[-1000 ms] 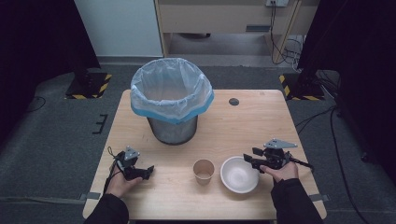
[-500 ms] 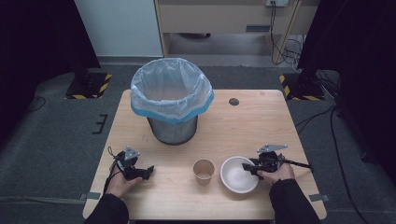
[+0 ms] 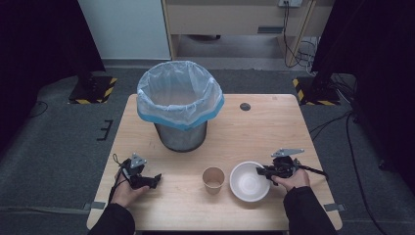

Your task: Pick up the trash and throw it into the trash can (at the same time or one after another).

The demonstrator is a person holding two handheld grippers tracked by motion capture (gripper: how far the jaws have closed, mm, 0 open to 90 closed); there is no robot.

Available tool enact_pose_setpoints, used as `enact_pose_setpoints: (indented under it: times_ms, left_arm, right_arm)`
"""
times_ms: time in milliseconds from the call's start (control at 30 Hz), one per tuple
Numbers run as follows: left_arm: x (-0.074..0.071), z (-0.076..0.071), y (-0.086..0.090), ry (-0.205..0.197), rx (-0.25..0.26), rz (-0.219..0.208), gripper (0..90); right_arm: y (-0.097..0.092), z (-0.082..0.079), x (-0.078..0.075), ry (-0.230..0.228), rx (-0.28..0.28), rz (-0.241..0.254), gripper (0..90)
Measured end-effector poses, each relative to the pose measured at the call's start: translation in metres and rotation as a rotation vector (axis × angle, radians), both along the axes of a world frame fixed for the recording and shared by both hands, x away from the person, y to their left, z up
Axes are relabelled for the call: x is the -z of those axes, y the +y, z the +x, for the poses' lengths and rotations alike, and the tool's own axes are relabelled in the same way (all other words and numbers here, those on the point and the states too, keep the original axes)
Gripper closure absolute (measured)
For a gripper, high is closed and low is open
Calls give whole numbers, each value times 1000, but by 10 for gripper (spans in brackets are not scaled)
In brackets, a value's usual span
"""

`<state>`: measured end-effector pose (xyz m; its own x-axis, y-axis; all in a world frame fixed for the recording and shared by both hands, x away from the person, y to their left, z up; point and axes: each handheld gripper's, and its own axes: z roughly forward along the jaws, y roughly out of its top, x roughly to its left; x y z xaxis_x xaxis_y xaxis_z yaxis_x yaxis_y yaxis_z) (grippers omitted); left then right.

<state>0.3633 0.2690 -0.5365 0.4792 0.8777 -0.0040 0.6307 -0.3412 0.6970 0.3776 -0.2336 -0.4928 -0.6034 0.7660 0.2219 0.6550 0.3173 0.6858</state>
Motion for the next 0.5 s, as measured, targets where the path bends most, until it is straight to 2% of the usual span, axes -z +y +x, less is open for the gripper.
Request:
enact_pose_setpoints:
  times_ms: [33, 167, 500]
  left_arm:
    - [0, 0, 0, 0, 0, 0, 0]
    - [0, 0, 0, 0, 0, 0, 0]
    - [0, 0, 0, 0, 1, 0, 0]
  right_arm:
    - [0, 0, -3, -1, 12, 10, 810]
    - [-3, 0, -16, -64, 47, 36, 824]
    - [-6, 1, -39, -173, 104, 66, 825]
